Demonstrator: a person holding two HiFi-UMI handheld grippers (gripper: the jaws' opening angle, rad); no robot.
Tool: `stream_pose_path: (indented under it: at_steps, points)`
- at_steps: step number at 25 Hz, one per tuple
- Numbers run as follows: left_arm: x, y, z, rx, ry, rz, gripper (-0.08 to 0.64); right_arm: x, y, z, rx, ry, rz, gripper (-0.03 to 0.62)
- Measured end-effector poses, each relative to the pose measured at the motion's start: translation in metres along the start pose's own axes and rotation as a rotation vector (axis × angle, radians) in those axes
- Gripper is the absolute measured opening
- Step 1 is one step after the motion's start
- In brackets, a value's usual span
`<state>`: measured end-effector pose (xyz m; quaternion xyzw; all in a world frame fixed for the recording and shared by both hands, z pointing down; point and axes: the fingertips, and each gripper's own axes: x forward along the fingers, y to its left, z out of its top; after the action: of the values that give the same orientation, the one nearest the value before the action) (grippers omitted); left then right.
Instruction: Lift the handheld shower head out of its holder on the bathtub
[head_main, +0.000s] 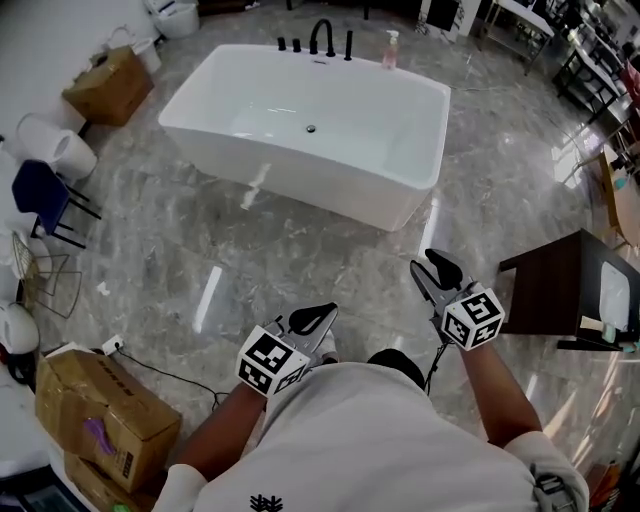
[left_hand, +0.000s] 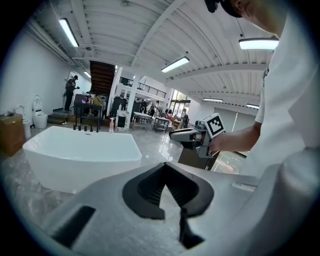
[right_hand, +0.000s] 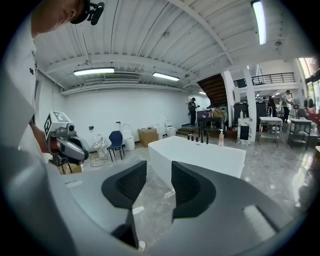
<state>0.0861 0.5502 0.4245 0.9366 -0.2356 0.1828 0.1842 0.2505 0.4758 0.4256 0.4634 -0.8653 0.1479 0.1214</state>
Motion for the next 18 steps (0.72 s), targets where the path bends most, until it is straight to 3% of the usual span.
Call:
stream_pose_path:
  at_steps: [10, 18]
  points:
    - [0.010, 0.067, 0.016, -0.016, -0.019, 0.025, 0.006, 0.066, -0.024, 0.033, -0.008, 0.028, 0.000, 0.161]
    - [0.050, 0.128, 0.057, -0.052, -0.014, 0.119, 0.006, 0.141, -0.087, 0.060, -0.043, 0.038, 0.093, 0.161]
